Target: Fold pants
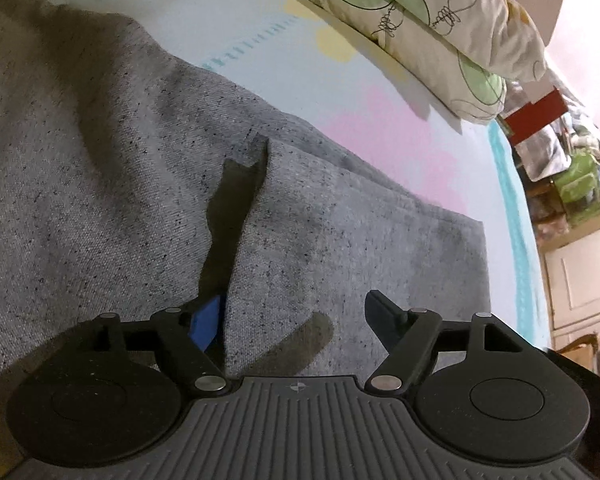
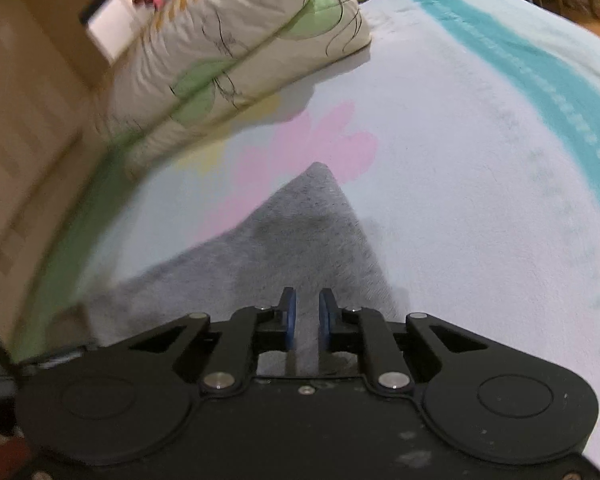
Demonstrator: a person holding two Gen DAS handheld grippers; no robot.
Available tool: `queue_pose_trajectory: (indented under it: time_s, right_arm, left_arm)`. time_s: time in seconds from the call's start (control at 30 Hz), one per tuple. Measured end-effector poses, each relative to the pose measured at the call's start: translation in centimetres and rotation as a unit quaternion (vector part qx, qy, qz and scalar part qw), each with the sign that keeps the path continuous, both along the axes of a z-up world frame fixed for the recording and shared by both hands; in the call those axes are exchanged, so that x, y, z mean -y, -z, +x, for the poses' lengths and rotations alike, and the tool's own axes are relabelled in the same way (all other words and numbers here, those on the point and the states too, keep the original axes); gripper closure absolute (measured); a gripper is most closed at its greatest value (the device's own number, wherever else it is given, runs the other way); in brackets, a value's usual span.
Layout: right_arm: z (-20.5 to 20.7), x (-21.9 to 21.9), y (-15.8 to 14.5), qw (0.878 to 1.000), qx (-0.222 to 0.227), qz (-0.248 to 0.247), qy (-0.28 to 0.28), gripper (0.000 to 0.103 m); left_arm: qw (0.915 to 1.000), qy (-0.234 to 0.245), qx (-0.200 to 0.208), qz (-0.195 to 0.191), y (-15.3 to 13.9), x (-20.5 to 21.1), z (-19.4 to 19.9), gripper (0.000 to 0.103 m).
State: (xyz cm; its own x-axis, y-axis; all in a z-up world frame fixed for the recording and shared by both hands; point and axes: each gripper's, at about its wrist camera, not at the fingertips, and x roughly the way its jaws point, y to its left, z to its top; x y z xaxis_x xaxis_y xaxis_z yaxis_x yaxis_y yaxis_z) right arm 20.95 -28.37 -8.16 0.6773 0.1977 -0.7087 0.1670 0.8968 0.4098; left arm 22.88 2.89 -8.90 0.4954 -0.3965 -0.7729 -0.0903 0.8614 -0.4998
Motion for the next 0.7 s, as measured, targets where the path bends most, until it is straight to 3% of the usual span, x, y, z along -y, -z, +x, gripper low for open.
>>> queue_pose_trajectory:
  time_s: [0.13,0.23,0.27,0.37,0.47,0.6,0.7]
  right_arm:
    - [2.6,1.2,2.7,0.995,-0.088,-0.046,0.002,0.103]
    - [3.2,1.4,2.4,0.994,-0.091,-0.054,-0.012,0.103]
    - [3.3,1.1,1.8,0.994,-0.083,-0.066,-0.020,0.097]
    - [3.7,0.6,-0.4,0.997,-0.027,-0.062,-0.037,0.096]
    - [5.7,-0.1,-1.4,0.996,-0.003,-0.078,-0.048,0.093]
    - [9.4,-0.8,-0.4,0.993,-0.013,-0.103,-0.054,0.093]
    - [11.9,-0.8,1.4,0.991,-0.049,-0.114,-0.043,0.096]
  left_arm:
    - [0.9988,0.021,0.008,0.043,-0.3,1.5,0.0,0.028]
    - [0.9973,0.032,0.012,0.065,-0.3,2.4,0.1,0.026]
    - [0.9973,0.033,0.012,0.065,-0.3,2.4,0.1,0.025]
    - [0.9983,0.027,0.011,0.050,-0.2,2.0,0.2,0.025]
    - [0.9989,0.022,0.011,0.039,-0.1,1.6,0.0,0.025]
    - [0.9988,0.021,0.014,0.043,-0.1,1.6,-0.1,0.025]
    - [0.9984,0.024,0.016,0.048,-0.1,1.9,0.0,0.024]
